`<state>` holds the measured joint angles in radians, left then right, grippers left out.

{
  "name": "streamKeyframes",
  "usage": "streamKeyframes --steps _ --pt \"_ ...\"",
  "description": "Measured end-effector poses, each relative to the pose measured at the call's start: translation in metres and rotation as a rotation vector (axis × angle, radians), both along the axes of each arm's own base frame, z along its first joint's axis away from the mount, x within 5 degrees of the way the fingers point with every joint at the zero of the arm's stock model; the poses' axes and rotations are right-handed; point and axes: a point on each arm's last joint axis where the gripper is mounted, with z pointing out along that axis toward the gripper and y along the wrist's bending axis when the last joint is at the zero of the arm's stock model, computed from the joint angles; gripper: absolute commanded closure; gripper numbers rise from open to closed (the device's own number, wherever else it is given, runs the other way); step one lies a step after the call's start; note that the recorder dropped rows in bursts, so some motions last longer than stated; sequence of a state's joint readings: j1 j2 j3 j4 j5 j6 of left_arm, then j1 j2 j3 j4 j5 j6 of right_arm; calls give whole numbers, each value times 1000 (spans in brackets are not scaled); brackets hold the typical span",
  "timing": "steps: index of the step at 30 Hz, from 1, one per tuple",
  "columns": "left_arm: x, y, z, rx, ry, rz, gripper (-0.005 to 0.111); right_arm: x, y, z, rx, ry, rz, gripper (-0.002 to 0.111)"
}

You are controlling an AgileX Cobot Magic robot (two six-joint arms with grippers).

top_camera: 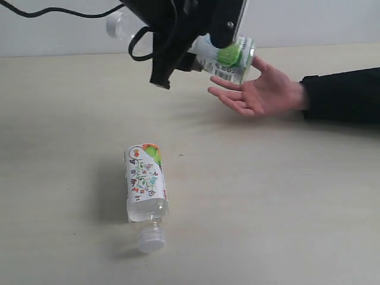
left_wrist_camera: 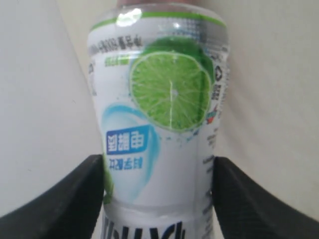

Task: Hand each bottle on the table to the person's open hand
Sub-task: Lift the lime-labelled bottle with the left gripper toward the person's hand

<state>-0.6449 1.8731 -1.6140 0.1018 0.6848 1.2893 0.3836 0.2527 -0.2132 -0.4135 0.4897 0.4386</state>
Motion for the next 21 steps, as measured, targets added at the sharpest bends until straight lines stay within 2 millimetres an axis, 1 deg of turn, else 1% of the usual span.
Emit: streamKeyframes --steps 6,8,10,13,14,16,18,19,21 --pt "-18 -35 8 57 -189 -171 107 0 0 0 0 0 0 107" --pt "-24 -47 5 101 -237 -233 107 0 0 0 0 0 0 107" --pt "-27 -57 -3 153 -273 -285 107 0 0 0 0 0 0 107" --pt "-26 -70 -23 225 -306 -348 107 0 0 0 0 0 0 107" --pt "-26 -76 -32 248 -314 -372 107 0 0 0 0 0 0 107" --pt "-22 -81 -45 286 -332 -403 107 0 0 0 0 0 0 107" --pt "-18 -84 -63 344 -343 -434 107 0 0 0 0 0 0 107" --pt "-14 -87 -79 395 -347 -453 107 0 0 0 0 0 0 107" --pt "-8 -90 -99 443 -347 -464 107 0 0 1 4 -9 4 107"
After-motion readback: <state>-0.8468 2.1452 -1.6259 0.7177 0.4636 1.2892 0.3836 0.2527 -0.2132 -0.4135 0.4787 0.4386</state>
